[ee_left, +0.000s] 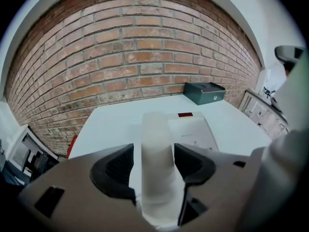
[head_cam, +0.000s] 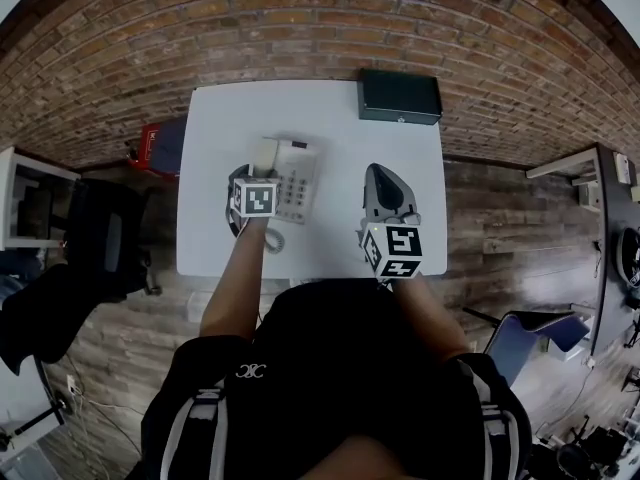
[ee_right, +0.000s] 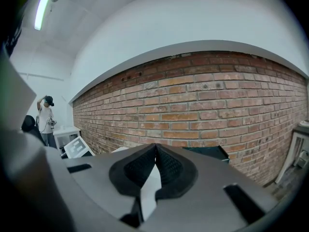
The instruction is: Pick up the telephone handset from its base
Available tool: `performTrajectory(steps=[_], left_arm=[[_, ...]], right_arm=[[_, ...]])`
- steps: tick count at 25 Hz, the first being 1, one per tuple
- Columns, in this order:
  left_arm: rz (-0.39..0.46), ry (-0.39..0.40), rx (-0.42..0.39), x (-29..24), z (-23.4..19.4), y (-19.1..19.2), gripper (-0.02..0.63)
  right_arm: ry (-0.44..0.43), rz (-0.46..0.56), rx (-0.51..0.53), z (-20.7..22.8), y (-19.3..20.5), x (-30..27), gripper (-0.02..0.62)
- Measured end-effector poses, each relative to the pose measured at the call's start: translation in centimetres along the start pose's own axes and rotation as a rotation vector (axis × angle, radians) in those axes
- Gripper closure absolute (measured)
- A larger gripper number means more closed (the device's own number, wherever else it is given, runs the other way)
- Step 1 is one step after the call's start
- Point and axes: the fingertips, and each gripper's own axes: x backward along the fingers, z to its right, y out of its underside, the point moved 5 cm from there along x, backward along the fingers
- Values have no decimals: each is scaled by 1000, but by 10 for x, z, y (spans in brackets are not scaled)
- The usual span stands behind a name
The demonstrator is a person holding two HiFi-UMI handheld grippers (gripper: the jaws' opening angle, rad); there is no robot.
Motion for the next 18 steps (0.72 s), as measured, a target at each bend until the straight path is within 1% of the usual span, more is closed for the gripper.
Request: performTrajectory(steps=[3,5,6,8,11,14,18], left_arm=[[-45,17,10,-4,0,3,350],[-79,33,14,-6,2,6,375],[-89,33,13,-7,3,6,391],[-97,21,8,-6,4,6,393],[-92,8,15,-4,5,5,394],[-69,1,36,2,6,3,396],[-39,-4,37,15,8,0,396]], right_arm=[[6,-12,2,5,2,1,597],[9,-17,2,8,4,2,597],[9,-18,2,9,4,2,597],[8,-17,3,11,2,4,597],[7,-9,4,14,-1,7,597],[3,3,3,17,-2,10,597],[-7,8,3,17,-3,13,597]])
